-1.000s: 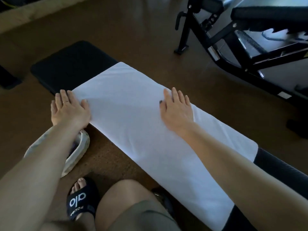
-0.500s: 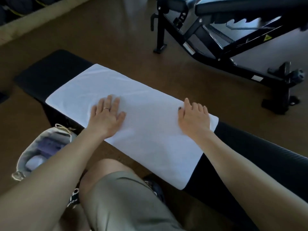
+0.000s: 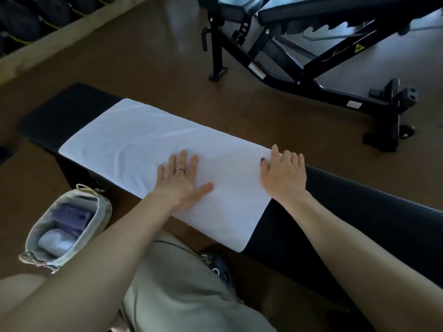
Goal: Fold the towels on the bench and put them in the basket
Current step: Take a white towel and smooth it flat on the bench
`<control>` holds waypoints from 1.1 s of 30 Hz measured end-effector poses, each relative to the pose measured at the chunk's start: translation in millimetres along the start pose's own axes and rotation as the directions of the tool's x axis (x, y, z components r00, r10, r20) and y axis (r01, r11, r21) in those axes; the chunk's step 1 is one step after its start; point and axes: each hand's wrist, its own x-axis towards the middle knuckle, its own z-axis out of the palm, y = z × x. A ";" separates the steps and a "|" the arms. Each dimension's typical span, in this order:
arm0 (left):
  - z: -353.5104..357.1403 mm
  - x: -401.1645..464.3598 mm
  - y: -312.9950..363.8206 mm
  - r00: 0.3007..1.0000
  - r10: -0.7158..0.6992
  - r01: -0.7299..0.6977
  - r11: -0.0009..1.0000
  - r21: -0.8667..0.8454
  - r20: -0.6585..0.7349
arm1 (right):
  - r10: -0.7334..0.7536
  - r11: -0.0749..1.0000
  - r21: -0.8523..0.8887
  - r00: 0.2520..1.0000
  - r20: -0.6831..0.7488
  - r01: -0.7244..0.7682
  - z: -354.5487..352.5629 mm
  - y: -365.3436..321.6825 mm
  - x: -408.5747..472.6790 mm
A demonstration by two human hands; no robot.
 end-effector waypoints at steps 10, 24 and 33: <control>13.7 -24.2 31.0 0.975 0.210 -0.215 0.974 0.078 0.066 | -0.048 0.998 0.045 0.998 0.040 0.046 1.8 -1.5 0.3; -38.7 41.9 -54.0 0.974 0.200 -0.183 0.972 0.149 -0.103 | -0.331 0.941 0.093 0.943 0.032 0.327 -4.1 -161.6 48.6; -53.3 146.3 -105.5 0.919 0.319 -0.301 0.947 0.112 -0.230 | -0.172 0.982 0.073 0.984 -0.041 0.175 13.5 -173.4 74.8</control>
